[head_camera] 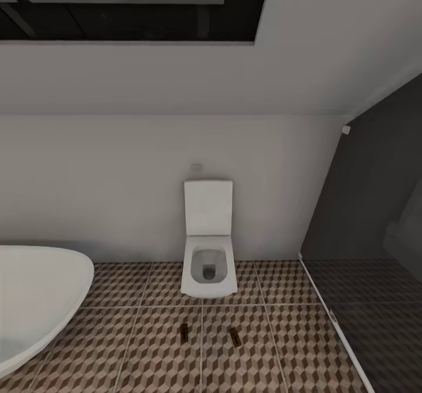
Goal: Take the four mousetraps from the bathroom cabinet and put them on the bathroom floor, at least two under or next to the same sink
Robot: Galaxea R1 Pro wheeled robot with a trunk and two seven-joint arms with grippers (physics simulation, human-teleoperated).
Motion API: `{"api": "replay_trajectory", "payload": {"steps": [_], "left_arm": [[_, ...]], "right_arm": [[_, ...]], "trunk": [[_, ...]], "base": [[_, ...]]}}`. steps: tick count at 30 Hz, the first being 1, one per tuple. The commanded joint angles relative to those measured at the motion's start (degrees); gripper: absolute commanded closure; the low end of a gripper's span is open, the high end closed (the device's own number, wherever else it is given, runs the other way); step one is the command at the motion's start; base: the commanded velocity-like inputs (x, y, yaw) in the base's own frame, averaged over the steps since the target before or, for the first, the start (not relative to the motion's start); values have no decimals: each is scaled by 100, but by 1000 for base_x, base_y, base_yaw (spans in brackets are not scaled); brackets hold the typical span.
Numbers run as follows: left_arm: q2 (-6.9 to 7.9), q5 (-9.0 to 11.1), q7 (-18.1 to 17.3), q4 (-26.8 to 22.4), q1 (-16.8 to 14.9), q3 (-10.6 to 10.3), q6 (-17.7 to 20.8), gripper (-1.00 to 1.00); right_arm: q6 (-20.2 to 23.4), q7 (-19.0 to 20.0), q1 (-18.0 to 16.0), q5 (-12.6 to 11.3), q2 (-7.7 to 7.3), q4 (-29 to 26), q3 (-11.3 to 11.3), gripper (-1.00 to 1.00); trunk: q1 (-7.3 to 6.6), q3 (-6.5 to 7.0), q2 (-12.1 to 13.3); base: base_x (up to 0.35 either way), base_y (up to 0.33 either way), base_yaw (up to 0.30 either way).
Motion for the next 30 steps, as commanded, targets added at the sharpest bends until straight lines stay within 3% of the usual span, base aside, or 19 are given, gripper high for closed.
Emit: {"api": "replay_trajectory", "payload": {"steps": [1, 7, 13, 15, 18, 21, 30], "left_arm": [[-7, 53, 2, 23, -3, -49, -44, -100], [-148, 53, 284, 10, 21, -48, -211, -100], [-243, 57, 480, 4, 25, -44, -381, -100], [-242, 59, 505, 1, 25, -40, -402, -100], [-238, 61, 521, -3, 25, -34, -416, -100], [-236, 62, 527, -7, 26, -29, -421, -100], [-242, 47, 516, -13, 26, -41, -434, -100]], "right_arm": [[-15, -11, 52, 4, -14, 4, 41, -100], [-40, 43, 438, -58, -186, 4, 36, -100], [-38, 65, 562, -560, -333, 4, 35, -100], [-31, 66, 580, -836, -358, 4, 34, -100], [-14, 59, 591, -1132, -352, 1, 34, -100], [-3, 40, 596, -1270, -319, -3, 34, -100], [8, 31, 599, -1352, -121, -16, 33, -100]], "trunk": [[3, -12, -12], [3, -12, -12], [3, -12, -12], [3, -12, -12], [3, -12, -12], [3, -12, -12], [3, -12, -12]], "base": [[0, 0, 0], [0, 0, 0], [0, 0, 0], [0, 0, 0], [0, 0, 0], [0, 0, 0], [0, 0, 0]]}}
